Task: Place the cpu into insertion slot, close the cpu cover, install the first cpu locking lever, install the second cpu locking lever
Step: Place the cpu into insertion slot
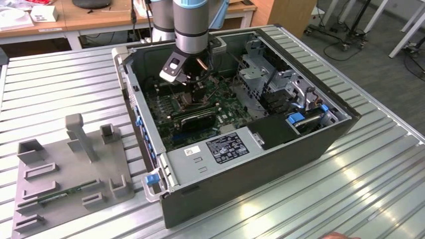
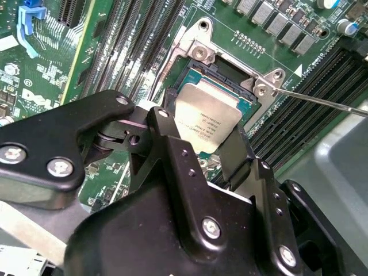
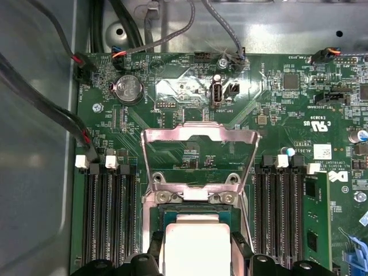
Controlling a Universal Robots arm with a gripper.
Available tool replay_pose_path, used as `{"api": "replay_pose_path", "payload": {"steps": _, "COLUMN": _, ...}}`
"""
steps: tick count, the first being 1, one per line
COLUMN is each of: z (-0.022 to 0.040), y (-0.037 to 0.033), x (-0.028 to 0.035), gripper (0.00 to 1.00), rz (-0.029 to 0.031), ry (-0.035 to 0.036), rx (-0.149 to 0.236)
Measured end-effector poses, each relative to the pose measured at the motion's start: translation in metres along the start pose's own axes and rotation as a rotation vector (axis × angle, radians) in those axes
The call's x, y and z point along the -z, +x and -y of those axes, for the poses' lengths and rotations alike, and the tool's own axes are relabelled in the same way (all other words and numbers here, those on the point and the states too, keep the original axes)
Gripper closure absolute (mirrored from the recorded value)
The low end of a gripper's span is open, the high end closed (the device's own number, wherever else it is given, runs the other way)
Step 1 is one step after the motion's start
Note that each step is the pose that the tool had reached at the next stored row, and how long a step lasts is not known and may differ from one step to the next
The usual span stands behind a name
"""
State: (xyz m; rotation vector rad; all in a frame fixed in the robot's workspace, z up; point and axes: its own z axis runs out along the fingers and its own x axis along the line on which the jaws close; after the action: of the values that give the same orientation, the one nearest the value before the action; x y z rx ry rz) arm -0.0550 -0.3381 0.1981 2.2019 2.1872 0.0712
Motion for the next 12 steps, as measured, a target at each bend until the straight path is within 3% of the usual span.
{"api": "replay_pose_path", "payload": {"steps": 12, "z": 0.0001, "y": 0.0012, "x": -0.0026, "gripper": 0.46, "rz": -0.0003, "ry": 0.0000, "rx": 0.000}}
